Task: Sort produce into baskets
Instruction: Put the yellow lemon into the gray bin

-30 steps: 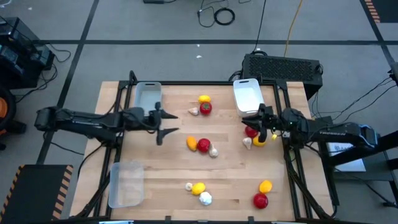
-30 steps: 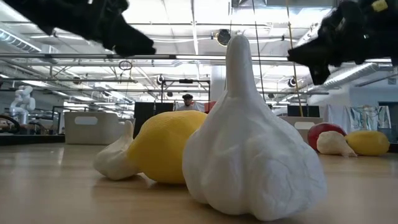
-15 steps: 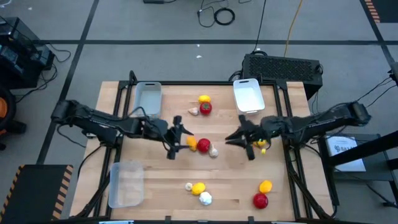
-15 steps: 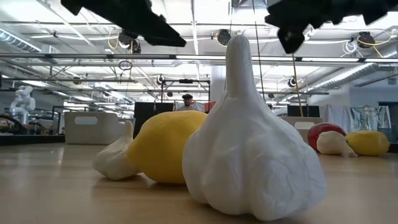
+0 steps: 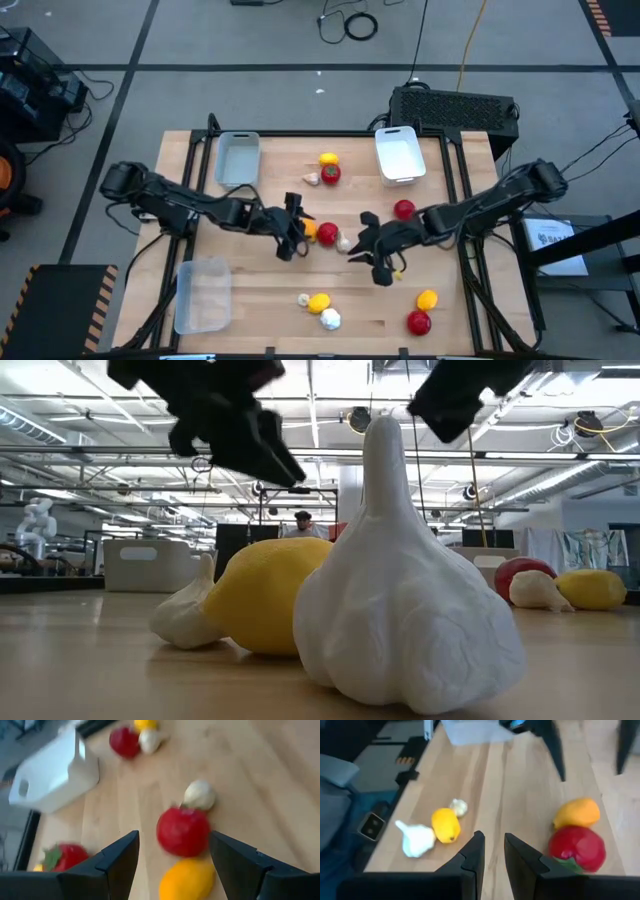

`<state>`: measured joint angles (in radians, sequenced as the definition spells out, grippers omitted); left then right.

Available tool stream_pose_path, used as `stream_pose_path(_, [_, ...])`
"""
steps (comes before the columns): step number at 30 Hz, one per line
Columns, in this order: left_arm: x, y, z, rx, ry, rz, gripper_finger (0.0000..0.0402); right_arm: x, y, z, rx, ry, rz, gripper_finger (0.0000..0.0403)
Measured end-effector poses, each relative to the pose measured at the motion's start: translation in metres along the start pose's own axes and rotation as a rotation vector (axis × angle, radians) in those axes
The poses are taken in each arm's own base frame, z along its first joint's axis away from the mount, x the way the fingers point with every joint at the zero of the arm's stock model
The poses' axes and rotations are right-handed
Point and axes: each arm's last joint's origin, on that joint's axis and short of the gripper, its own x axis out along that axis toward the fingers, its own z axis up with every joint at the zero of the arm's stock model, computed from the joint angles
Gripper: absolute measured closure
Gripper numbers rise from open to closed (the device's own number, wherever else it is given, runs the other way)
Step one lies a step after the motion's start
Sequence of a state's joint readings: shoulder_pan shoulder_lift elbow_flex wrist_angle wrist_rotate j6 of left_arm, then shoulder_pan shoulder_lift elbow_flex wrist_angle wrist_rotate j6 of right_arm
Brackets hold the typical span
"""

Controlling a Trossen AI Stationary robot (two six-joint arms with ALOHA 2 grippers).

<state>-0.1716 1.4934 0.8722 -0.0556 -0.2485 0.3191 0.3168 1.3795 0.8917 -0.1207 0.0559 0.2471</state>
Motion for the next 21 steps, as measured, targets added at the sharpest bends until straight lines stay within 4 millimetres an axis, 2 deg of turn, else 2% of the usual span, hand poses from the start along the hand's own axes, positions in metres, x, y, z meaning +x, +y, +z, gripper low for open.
stream_pose_path(6, [0.011, 0.001, -0.009, 0.002, 0.057, -0.004, 0.0155, 0.017, -0.007, -0.009, -0.019, 0.067, -0.037, 0.0338])
stream_pose_path(9, [0.015, -0.001, -0.011, -0.017, 0.075, -0.011, 0.0155, 0.020, -0.014, -0.009, -0.038, 0.064, -0.080, 0.0323])
stream_pose_path(16, [0.028, -0.004, -0.018, -0.103, 0.181, -0.006, 0.0155, 0.021, -0.023, -0.007, -0.057, 0.040, -0.216, 0.0227])
stream_pose_path(21, [0.032, 0.011, 0.006, -0.185, 0.294, 0.014, 0.0155, 0.021, -0.023, -0.006, -0.083, 0.030, -0.237, 0.0153])
